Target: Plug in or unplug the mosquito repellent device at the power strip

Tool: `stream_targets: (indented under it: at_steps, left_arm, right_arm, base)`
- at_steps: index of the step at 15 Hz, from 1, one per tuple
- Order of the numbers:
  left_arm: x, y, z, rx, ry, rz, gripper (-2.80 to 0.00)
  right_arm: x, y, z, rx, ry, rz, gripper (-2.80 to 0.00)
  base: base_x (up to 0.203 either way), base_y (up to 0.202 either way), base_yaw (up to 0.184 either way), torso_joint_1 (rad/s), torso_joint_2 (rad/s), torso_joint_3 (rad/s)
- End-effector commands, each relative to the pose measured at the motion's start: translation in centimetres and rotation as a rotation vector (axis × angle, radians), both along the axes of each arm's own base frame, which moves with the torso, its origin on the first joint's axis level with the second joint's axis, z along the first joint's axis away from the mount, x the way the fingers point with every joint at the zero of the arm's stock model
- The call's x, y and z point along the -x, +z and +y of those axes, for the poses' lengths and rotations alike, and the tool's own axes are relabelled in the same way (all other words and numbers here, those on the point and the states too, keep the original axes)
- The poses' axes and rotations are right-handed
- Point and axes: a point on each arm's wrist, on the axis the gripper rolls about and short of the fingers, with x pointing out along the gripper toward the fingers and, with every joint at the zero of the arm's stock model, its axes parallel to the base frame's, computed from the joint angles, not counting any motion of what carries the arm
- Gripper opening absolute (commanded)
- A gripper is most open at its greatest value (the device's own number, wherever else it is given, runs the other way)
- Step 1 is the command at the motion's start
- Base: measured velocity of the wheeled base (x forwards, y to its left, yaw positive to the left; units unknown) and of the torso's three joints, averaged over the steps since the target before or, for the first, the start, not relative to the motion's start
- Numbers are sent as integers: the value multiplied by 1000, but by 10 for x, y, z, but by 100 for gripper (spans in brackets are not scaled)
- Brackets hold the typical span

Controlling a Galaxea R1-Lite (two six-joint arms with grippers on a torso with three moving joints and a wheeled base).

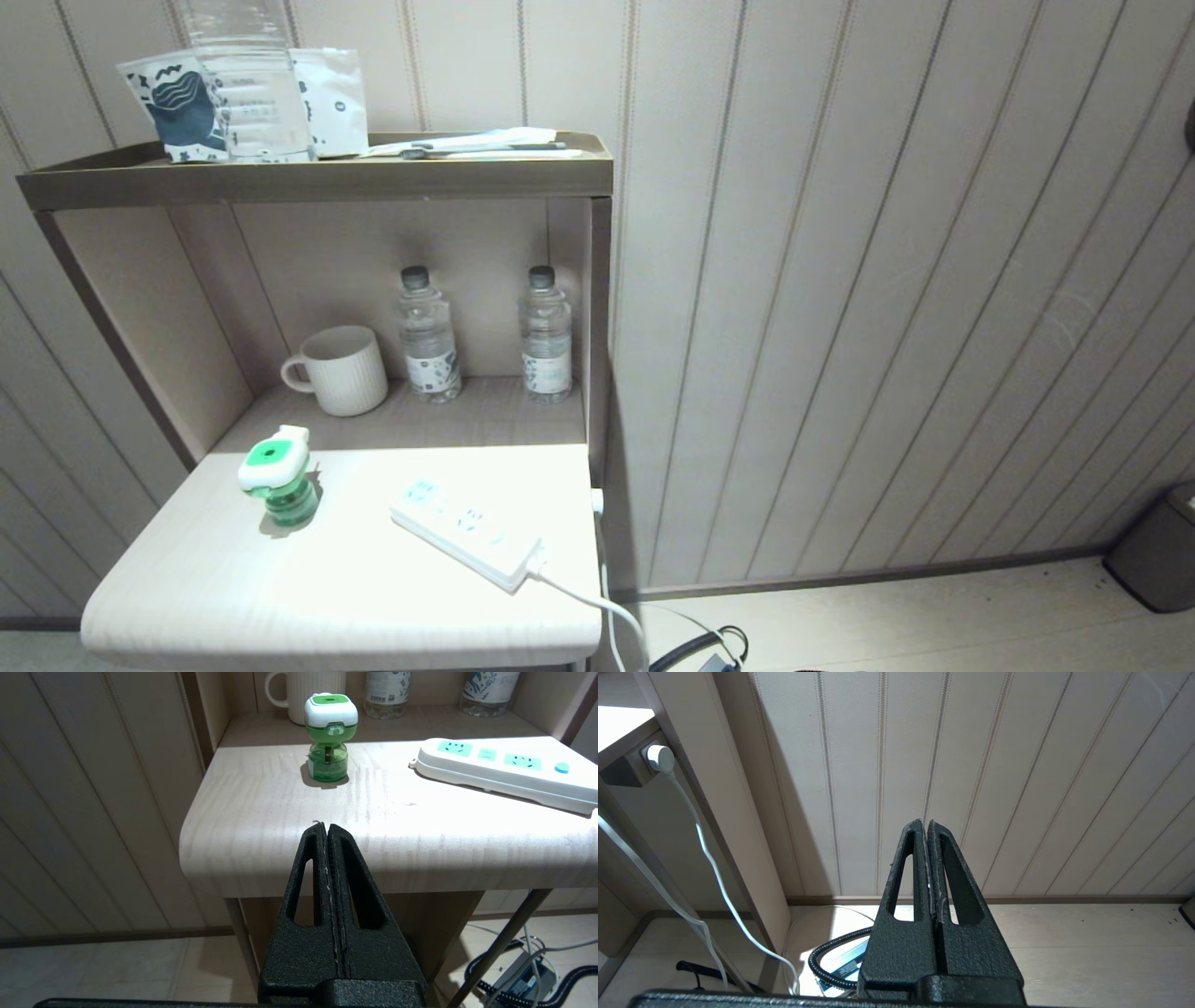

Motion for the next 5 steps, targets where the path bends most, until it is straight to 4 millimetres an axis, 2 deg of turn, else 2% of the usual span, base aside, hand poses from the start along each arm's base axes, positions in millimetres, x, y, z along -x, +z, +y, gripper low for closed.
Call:
stream_targets:
  at_steps: [1, 5]
  left_arm:
    - [0, 0, 0, 0, 0, 2, -280]
    - [0, 0, 0, 0, 0, 2, -280]
  right_arm:
    - [0, 0, 0, 0, 2, 6, -280]
    - [0, 1, 0, -2, 1, 1, -280]
  base:
    - [0, 0, 0, 0, 0, 0]
    - [0, 0, 0, 0, 0, 0]
